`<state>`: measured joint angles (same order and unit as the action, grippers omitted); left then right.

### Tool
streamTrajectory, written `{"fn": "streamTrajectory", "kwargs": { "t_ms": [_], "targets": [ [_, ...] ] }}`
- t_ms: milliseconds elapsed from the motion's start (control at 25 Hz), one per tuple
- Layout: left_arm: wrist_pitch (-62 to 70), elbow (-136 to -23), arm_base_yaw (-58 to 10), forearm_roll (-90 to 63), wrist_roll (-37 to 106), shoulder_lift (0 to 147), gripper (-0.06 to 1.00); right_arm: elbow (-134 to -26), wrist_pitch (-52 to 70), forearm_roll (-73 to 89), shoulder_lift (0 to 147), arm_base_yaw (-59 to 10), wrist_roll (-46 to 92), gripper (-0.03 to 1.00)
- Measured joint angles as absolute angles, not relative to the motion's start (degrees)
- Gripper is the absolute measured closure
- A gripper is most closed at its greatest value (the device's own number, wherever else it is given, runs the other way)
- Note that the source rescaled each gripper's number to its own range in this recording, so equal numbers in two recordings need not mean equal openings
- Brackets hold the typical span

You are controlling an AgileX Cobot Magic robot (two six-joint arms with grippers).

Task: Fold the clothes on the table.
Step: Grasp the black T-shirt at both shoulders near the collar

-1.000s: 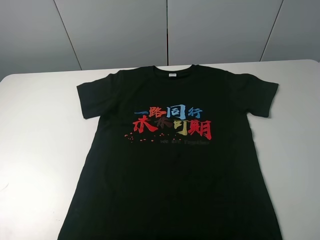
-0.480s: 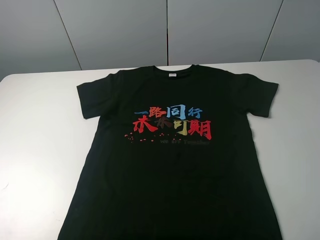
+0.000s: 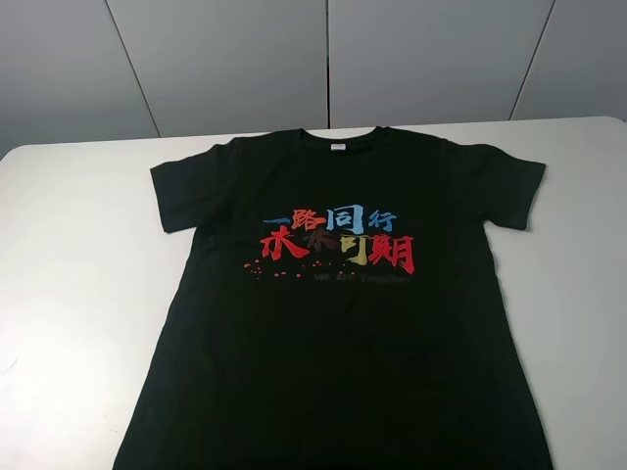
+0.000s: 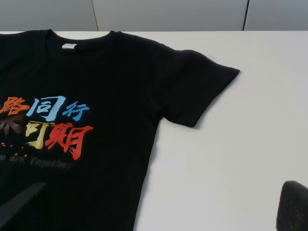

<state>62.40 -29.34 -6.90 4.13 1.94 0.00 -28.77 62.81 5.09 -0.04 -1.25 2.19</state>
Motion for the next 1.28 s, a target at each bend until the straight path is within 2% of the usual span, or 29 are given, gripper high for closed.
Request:
{"fn": "streamTrajectory", "kwargs": {
  "t_ms": [800,1000,1280],
  "targets": [
    [61.50,-29.95,-6.90,4.97,1.94,0.24,-0.05,-29.48,62.52,3.01,0.69,-1.25,1.96,-0.03],
    [59.03,-34.87,-6.90,5.06,4.44,10.56,-0.05,-35.31,62.98,2.10,13.31,-1.25,2.23,-0.03],
    [59.25,-46.85,-6.90,-0.75,19.78,35.33,-0.05,-43.76,60.49,5.05,36.54,-1.25,8.62,-0.03]
  ]
}}
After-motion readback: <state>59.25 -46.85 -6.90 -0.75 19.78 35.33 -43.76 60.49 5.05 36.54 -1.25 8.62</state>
